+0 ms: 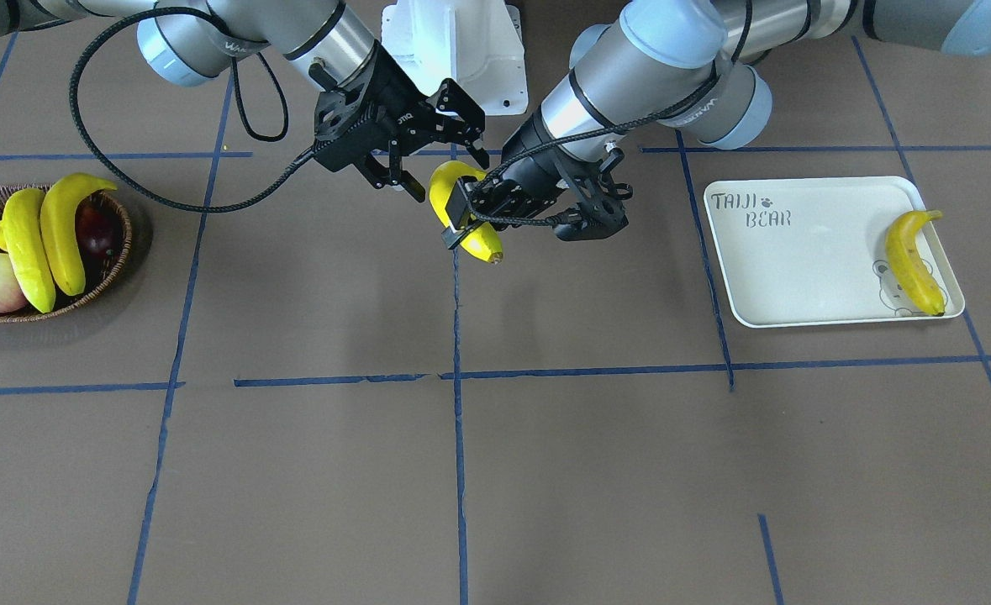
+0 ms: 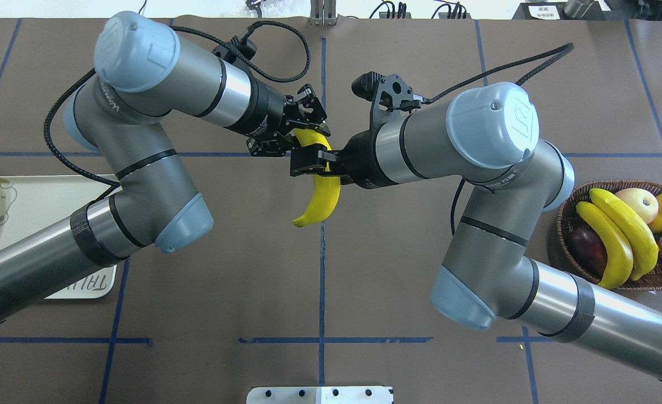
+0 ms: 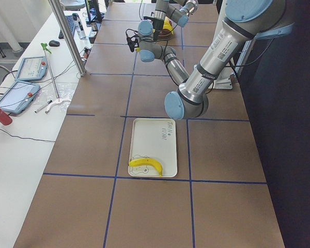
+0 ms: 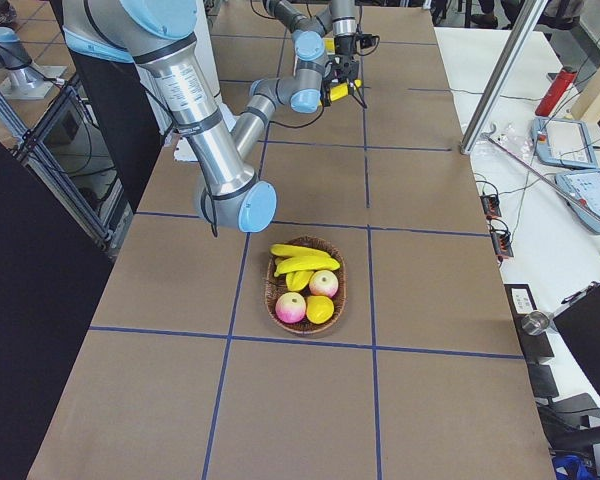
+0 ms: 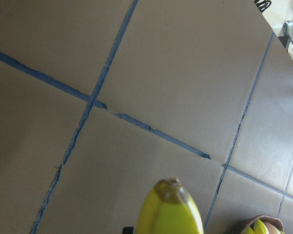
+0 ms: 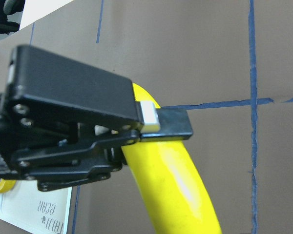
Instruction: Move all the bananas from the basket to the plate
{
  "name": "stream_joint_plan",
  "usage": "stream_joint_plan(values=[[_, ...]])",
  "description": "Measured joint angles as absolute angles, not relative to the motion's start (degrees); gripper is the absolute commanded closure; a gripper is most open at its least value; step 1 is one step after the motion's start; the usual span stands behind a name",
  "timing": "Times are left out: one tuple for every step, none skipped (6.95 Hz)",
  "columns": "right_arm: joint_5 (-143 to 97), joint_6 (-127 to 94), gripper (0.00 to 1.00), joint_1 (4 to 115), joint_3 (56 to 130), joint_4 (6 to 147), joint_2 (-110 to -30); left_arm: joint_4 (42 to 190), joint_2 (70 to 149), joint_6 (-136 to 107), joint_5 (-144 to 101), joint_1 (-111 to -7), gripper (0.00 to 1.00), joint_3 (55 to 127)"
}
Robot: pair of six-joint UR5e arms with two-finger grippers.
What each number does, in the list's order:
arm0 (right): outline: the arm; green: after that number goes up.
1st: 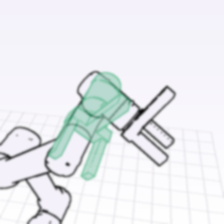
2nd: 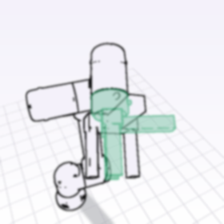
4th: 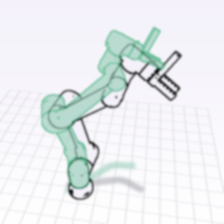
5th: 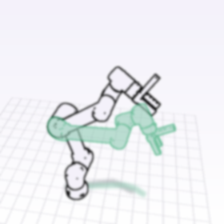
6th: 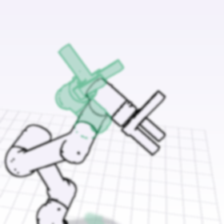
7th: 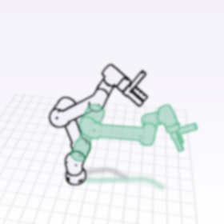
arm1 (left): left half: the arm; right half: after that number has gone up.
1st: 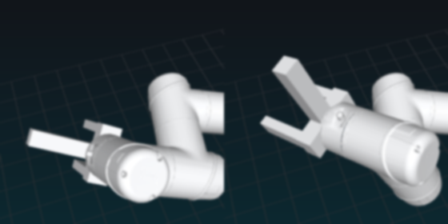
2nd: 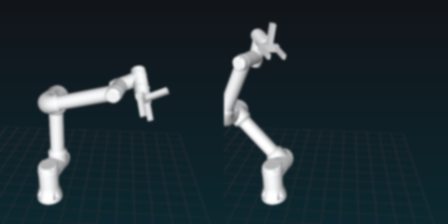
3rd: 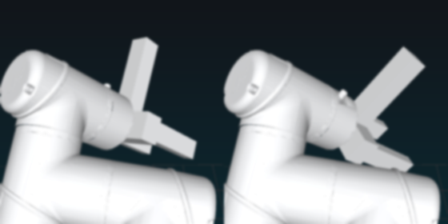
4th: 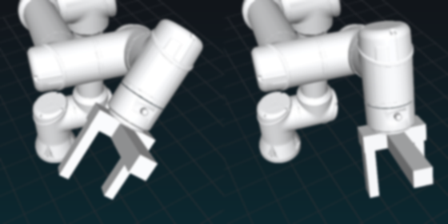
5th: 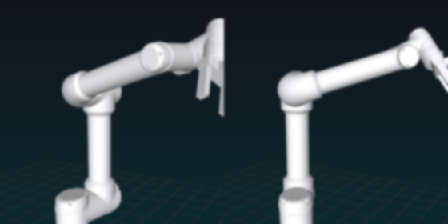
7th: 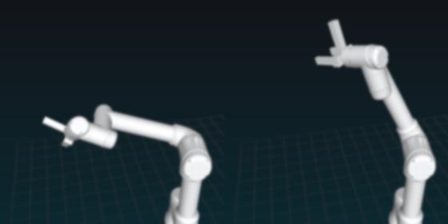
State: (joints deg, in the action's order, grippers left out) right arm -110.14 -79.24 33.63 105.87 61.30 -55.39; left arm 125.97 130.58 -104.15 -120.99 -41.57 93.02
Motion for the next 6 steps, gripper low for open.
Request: stream_joint_plan(values=[[-110.2,-79.3,0.0,33.9,105.9,61.4,-55.4,126.0,129.4,-103.1,-122.0,-42.6,1.0,93.2],[-110.4,-79.3,0.0,34.2,105.9,61.7,-55.4,126.1,127.8,-101.9,-124.4,-44.4,1.0,93.3],[-110.6,-79.4,0.0,34.8,105.9,62.1,-55.5,126.2,125.7,-100.4,-127.8,-47.0,1.0,93.5],[-111.2,-79.3,0.0,35.7,105.9,63.6,-55.5,126.2,123.1,-99.1,-130.5,-49.7,1.0,93.7],[-112.2,-78.8,0.0,37.2,105.8,67.3,-55.6,126.0,119.6,-98.4,-132.7,-52.9,1.0,94.3],[-113.4,-77.1,0.0,38.7,105.8,72.0,-55.6,125.9,116.1,-96.4,-134.2,-56.0,1.0,95.0]])
